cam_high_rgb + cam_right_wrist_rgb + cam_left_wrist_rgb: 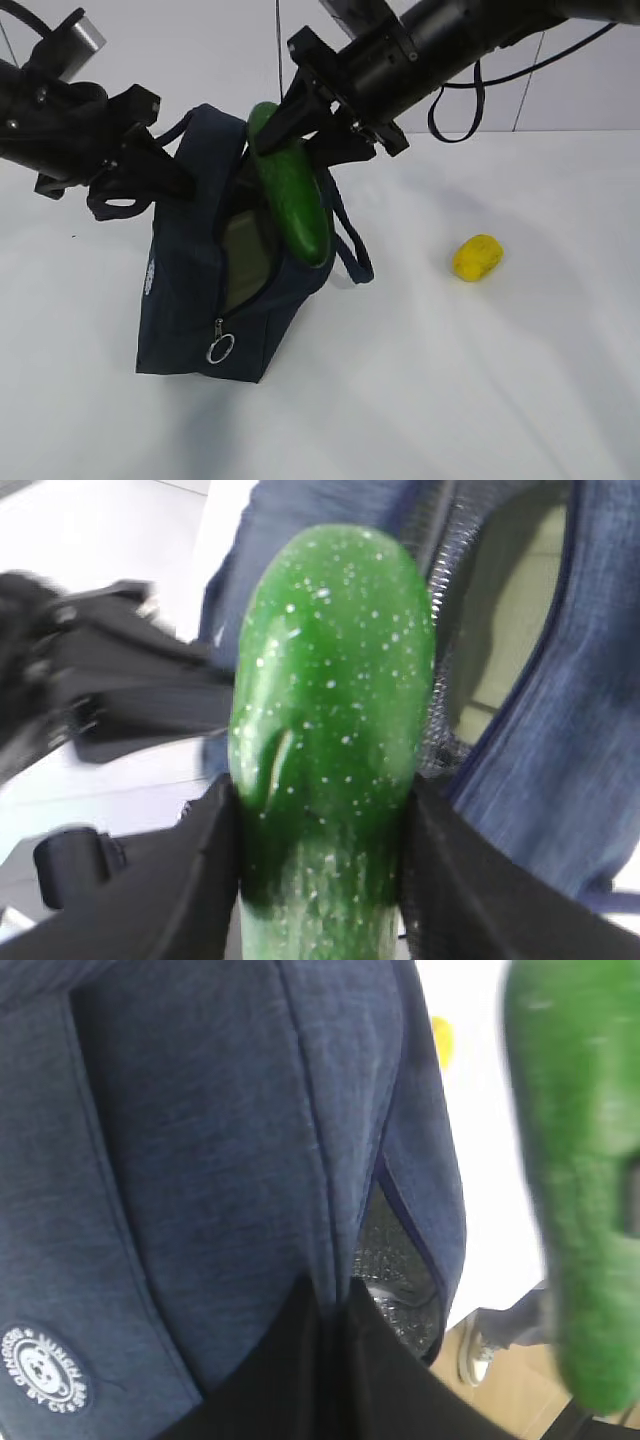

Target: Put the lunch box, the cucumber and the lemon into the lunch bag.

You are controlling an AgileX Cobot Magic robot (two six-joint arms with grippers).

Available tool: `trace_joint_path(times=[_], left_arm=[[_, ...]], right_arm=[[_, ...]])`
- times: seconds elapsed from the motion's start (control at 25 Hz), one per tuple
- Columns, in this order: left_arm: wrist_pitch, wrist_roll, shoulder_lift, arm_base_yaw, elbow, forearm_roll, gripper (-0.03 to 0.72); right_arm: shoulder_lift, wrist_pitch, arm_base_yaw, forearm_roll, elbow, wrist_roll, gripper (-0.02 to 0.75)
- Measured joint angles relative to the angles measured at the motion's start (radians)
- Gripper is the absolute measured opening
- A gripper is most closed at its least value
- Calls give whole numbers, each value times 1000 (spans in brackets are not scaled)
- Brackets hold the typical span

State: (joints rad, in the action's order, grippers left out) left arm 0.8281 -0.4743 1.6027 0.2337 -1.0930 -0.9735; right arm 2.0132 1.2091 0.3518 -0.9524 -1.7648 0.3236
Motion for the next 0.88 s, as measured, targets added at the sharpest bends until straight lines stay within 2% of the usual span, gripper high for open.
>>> trace_joint_path(times=[0.4, 0.88], left_arm=[[-6, 0, 0, 0, 0, -16, -1], [-31, 0, 0, 0, 0, -24, -1]], right_arm=[[123, -111, 0, -108, 0, 1, 344], [130, -221, 1, -128, 0, 19, 344]])
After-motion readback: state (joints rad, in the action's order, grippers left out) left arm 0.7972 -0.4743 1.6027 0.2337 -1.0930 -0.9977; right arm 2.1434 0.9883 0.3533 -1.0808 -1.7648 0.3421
